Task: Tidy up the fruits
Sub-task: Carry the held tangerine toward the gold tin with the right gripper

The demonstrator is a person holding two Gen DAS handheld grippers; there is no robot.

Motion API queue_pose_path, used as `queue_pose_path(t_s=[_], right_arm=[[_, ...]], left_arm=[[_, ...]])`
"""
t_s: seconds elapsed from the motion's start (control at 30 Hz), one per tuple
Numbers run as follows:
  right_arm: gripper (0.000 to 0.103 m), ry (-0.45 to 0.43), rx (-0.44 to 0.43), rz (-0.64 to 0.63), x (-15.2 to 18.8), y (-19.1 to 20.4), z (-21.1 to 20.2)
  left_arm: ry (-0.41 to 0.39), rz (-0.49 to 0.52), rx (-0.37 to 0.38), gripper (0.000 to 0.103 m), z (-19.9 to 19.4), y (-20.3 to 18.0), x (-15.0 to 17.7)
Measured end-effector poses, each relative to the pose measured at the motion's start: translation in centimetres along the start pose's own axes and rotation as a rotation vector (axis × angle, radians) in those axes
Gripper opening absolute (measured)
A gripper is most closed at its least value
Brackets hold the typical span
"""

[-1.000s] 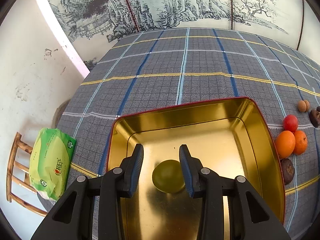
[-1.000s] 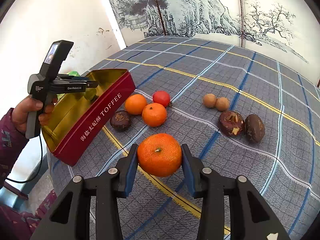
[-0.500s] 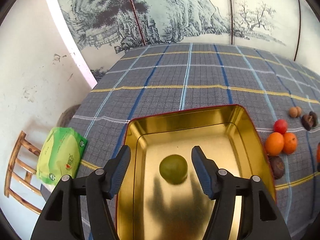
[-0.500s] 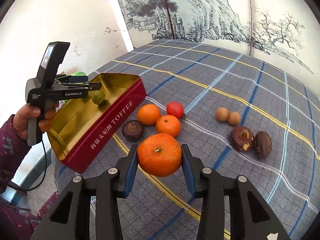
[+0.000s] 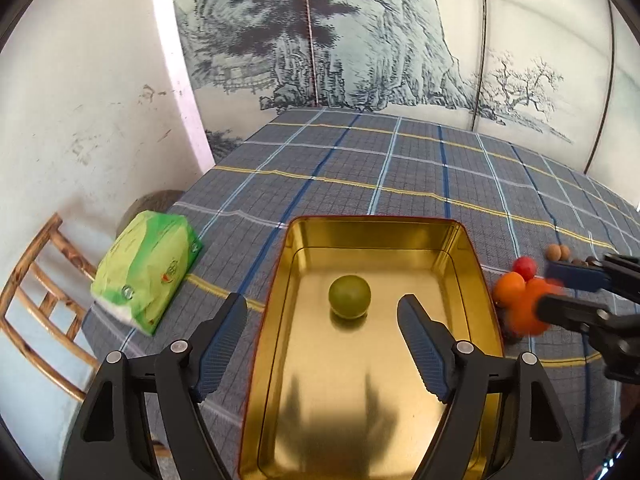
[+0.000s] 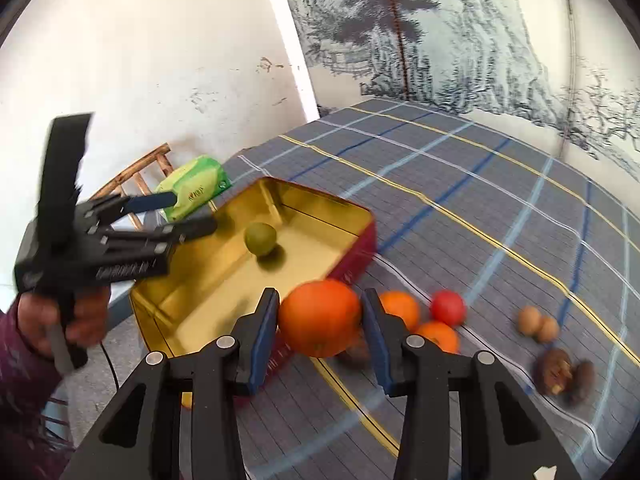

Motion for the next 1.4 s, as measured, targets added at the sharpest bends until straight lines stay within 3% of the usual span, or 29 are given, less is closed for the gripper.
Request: queue_pose_path(t_s=[0.27, 0.4, 0.53, 0.73, 1.1, 1.2, 1.33, 1.4], right_arm=[[0.04, 0.029, -0.033, 0.011, -2.3, 2.0, 3.3], [0.039, -0.027, 0.006, 0.03, -2.9, 0.4, 1.3], [0.041, 0.009, 0.132, -0.02, -0.5, -3.0, -0.9], [0.04, 0.107, 0.103, -0.033, 3.6, -3.5, -0.3], [0.039, 0.133, 0.175, -0.12, 2.1, -3.8, 2.8], [0.038, 0.049, 0.185, -0.043, 2.6, -4.7, -0.7], [0.042, -0.034, 0.439, 0.075, 8.1, -8.5, -11.8], [0.069, -0.012, 0.576, 0.134, 13.0, -10.6, -16.6]], left_arm=[[-0.009, -0.04, 0.007, 0.078, -1.0, 1.5, 1.5], [-0.017, -0.044, 0.01, 0.078, -1.6, 2.3, 2.2], [-0.032, -0.014, 0.028, 0.08, -2.3, 1.9, 2.7], [-0.007, -0.052, 0.11, 0.08, -2.0, 0.5, 3.2], [0.024, -0.062, 0.118, 0.083, -1.9, 0.0, 3.9], [-0.02, -0.023, 0.144, 0.083, -2.7, -1.1, 3.7], [-0.062, 0.077, 0.165, 0.084, -3.7, -4.2, 3.4], [-0.069, 0.099, 0.21, 0.084, -4.0, -6.0, 3.3]])
Point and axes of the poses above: each gripper's, at about its wrist camera, not at the fingertips, and z roughly the way its jaws point, y to its left, x to its underside, the point moved 7 cm from there along z, roughly the way its jaws point, and after that the axes turned 5 degrees about x, right-handed, at the moved point
